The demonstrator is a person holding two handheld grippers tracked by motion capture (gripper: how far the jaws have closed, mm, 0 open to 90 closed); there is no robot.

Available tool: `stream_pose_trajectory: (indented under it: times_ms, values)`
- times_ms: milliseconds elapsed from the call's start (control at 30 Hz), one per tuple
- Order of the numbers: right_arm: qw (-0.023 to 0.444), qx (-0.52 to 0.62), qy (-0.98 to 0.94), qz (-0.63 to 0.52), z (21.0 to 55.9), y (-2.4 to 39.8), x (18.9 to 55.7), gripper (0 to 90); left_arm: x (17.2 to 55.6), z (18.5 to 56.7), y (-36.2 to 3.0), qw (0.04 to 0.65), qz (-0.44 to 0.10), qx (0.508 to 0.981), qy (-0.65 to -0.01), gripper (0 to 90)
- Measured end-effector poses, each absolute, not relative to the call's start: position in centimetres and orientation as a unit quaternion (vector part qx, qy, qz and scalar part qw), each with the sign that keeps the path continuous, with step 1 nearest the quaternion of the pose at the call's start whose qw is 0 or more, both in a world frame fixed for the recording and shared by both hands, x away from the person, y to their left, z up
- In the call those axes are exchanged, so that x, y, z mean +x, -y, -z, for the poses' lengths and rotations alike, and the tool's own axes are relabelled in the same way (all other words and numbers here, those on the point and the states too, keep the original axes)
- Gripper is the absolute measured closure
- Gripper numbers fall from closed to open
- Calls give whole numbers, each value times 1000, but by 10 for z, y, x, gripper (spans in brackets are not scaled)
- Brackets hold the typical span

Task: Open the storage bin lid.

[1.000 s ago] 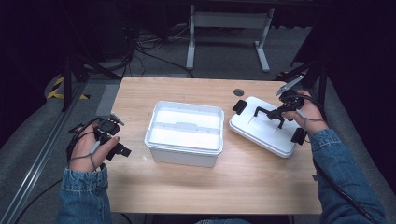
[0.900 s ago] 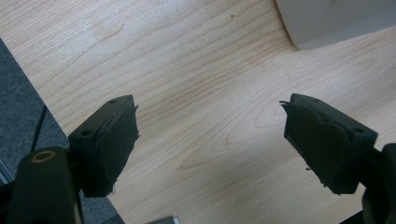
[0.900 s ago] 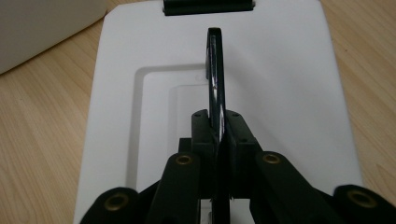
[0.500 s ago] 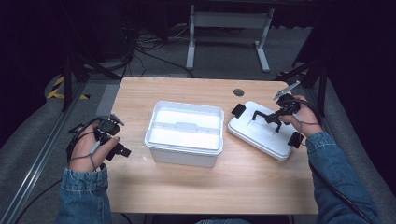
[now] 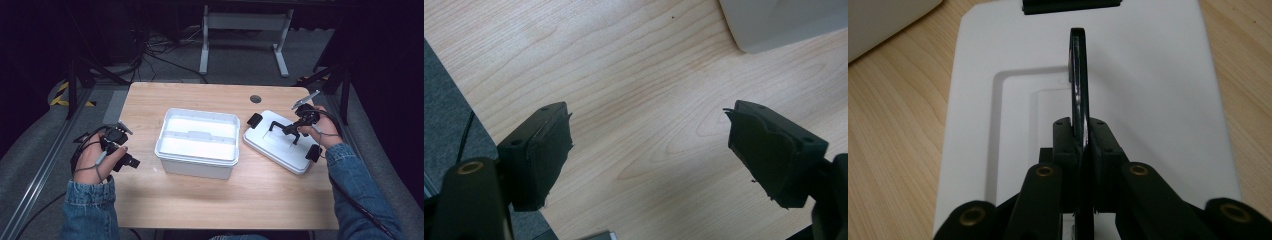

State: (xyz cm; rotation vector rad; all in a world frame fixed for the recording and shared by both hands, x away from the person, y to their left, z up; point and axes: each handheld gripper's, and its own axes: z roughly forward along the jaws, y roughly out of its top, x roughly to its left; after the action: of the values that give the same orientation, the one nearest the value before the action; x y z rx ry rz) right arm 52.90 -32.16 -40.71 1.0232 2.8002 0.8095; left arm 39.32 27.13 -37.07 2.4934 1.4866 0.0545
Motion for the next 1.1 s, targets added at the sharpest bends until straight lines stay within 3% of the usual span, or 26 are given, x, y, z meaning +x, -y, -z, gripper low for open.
stream_pose_trajectory:
  times_ms: [267, 533, 600, 1100]
  values:
    - [16, 362, -896, -256, 411, 325, 531, 819, 395, 372, -271, 117, -18, 854, -506, 183]
    - [65, 374, -885, -271, 395, 324, 527, 622, 397, 373, -268, 115, -17, 856, -504, 183]
    - [78, 379, -876, -288, 387, 323, 522, 529, 399, 373, -267, 115, -12, 858, -500, 183]
    - [76, 303, -889, -335, 345, 282, 457, 490, 389, 372, -273, 119, -19, 852, -510, 182]
